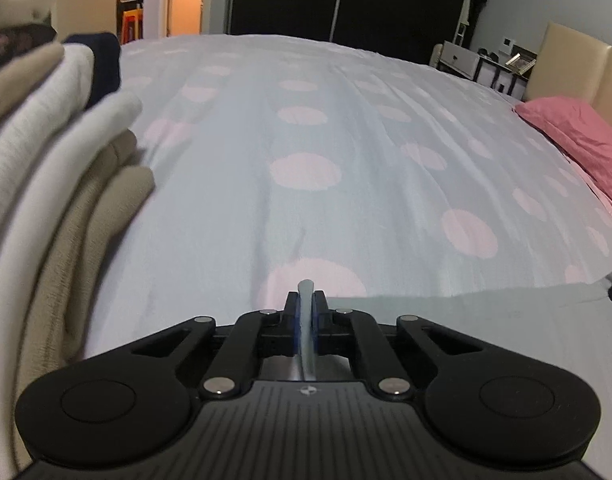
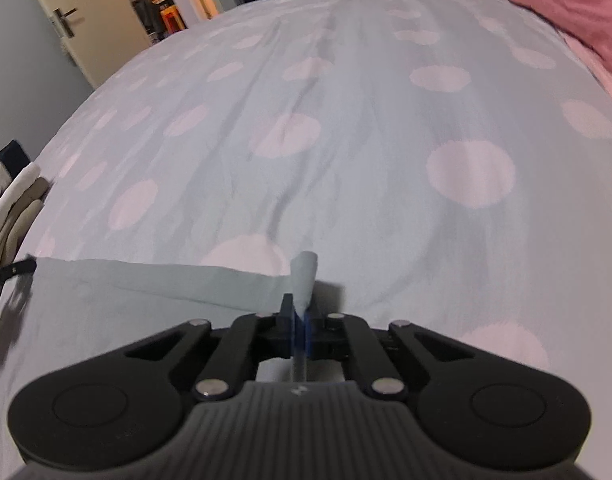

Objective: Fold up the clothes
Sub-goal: 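Move both open tools to the shirt hem and grasp it with the left tool, then lift the grey shirt hem with both tools and fold it toward the collar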

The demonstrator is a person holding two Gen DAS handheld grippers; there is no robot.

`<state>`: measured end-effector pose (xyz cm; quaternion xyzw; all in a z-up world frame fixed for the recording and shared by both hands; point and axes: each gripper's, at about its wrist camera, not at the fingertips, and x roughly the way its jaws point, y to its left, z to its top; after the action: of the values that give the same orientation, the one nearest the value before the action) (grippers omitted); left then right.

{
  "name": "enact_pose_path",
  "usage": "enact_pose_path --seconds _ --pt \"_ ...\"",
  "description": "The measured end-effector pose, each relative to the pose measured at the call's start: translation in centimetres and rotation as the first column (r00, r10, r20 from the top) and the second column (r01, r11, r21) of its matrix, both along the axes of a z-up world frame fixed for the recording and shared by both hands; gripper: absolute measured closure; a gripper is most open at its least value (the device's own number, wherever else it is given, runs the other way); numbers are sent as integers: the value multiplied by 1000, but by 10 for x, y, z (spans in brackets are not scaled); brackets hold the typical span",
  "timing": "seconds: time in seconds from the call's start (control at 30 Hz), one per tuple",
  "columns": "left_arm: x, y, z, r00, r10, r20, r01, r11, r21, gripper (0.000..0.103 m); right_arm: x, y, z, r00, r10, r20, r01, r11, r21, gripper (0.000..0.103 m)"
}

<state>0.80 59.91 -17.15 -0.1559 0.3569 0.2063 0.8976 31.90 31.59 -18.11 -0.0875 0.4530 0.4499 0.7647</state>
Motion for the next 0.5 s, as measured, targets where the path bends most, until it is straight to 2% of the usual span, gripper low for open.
enact_pose_path --seconds 0.23,0.5 --pt "-22 -13 47 998 -9 58 6 999 40 101 -15 -22 50 997 59 52 -62 997 52 98" --pt "-90 -48 123 986 -109 128 92 987 132 101 -65 -82 131 983 133 124 -150 979 138 98"
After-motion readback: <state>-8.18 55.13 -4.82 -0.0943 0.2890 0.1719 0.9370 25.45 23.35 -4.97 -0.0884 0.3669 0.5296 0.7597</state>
